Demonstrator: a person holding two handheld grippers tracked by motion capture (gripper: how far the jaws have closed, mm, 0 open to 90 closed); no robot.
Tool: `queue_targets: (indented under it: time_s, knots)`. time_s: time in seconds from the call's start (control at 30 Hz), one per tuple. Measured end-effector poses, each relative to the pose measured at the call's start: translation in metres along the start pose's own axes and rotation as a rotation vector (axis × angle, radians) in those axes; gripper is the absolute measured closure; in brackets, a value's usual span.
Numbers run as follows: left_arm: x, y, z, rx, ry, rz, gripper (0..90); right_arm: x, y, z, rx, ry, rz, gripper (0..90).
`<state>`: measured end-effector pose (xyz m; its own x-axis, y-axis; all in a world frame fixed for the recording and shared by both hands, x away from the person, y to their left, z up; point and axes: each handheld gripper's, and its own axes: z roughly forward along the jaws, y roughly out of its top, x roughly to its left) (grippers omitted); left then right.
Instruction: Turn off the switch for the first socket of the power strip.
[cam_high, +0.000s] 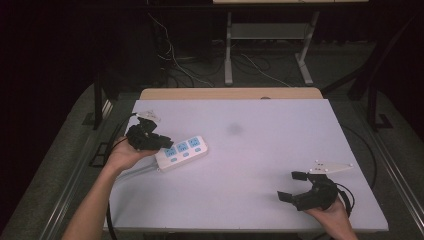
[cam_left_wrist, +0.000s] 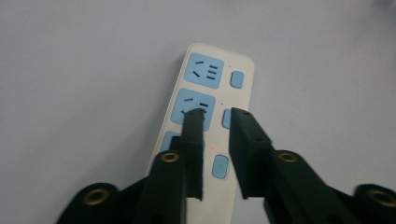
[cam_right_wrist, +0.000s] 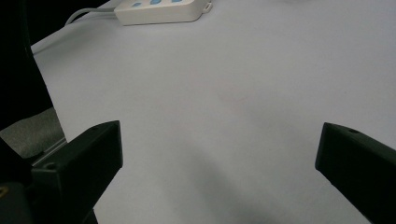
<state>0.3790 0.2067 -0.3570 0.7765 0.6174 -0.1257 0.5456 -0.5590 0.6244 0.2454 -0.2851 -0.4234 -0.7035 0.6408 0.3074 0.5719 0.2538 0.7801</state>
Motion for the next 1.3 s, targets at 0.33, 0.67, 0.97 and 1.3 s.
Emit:
queue_targets:
  time_s: [0.33,0.67,0.97,1.3]
  knots:
    - [0.002,0.001,0.014,0.051,-0.002,0.011,89.0,0.0,0.0,0.0,0.002,0.0,0.001,0.4]
    - [0.002,0.001,0.025,0.101,-0.018,0.022,89.1,0.0,0.0,0.001,0.009,0.003,-0.004,0.4]
    - [0.001,0.0,0.032,0.143,-0.033,0.027,89.0,0.0,-0.001,0.001,0.011,0.003,-0.004,0.4]
    - [-0.002,-0.002,0.039,0.192,-0.054,0.043,89.1,0.0,-0.001,0.001,0.014,0.004,-0.005,0.4]
